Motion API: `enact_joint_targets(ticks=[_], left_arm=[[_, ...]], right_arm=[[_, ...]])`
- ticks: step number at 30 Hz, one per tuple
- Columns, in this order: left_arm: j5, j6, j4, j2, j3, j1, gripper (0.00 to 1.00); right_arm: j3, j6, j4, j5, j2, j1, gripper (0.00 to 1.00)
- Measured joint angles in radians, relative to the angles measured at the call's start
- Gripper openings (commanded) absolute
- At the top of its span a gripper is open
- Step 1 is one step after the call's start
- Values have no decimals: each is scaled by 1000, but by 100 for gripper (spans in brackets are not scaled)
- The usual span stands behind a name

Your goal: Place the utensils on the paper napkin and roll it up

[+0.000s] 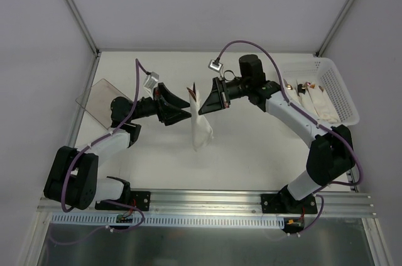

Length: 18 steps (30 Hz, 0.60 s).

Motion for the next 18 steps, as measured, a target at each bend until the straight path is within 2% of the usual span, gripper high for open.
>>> enact_joint_targets(ticks=[12, 18], left_arm=[[47, -186, 8, 100, 17, -11, 63], [49, -201, 10, 100, 47, -52, 60]], right_arm=[[34, 27, 2, -16, -1, 26, 0], [43, 35, 3, -37, -1, 26, 0]])
